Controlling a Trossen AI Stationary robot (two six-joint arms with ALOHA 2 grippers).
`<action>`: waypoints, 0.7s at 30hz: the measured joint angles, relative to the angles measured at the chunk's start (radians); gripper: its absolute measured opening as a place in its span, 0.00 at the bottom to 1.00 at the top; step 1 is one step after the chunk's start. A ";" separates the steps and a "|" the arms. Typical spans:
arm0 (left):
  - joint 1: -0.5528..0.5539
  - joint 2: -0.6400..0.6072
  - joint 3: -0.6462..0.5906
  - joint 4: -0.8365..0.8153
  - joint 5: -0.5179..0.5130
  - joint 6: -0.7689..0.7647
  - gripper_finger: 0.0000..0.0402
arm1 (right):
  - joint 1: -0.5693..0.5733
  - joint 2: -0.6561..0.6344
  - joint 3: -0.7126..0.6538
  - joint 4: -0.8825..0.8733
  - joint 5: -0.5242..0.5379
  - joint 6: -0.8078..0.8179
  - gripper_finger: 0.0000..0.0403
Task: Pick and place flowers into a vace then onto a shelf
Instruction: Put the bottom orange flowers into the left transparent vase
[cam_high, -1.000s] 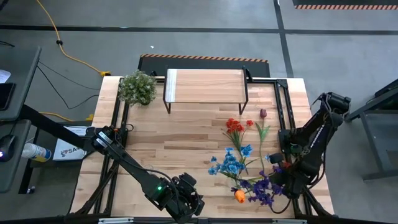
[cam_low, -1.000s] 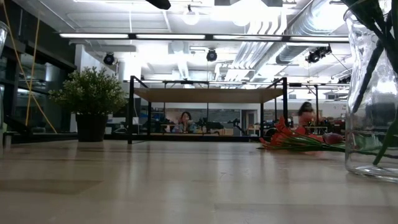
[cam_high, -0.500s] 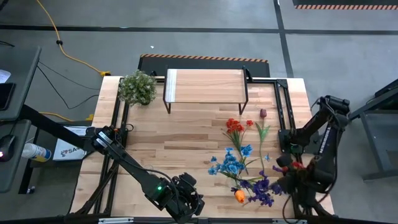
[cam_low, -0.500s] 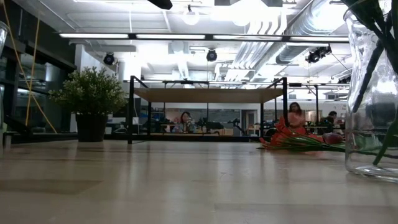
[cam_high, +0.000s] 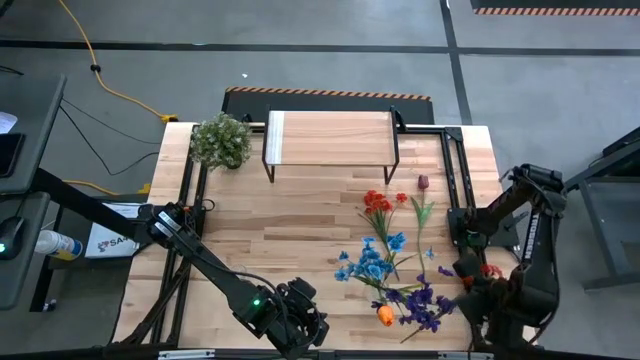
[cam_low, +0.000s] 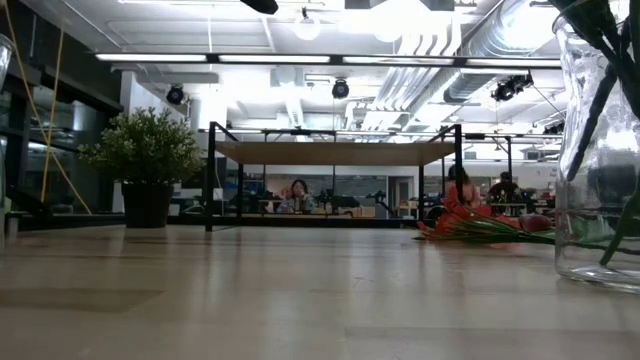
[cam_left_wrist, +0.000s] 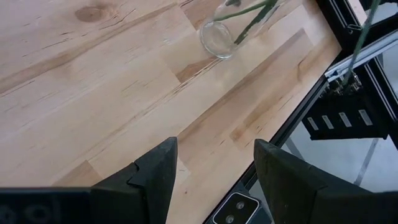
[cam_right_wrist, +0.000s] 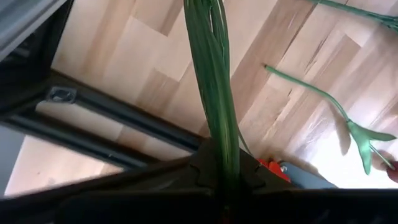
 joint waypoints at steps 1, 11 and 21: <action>0.000 0.000 0.000 0.000 0.000 0.005 0.61 | 0.004 0.004 0.017 -0.019 0.000 0.000 0.00; 0.000 0.000 0.000 0.000 0.001 0.022 0.61 | 0.040 0.007 0.133 -0.100 -0.019 0.070 0.00; 0.000 0.000 0.000 0.000 0.002 0.022 0.61 | 0.083 0.007 0.145 -0.116 -0.130 0.171 0.00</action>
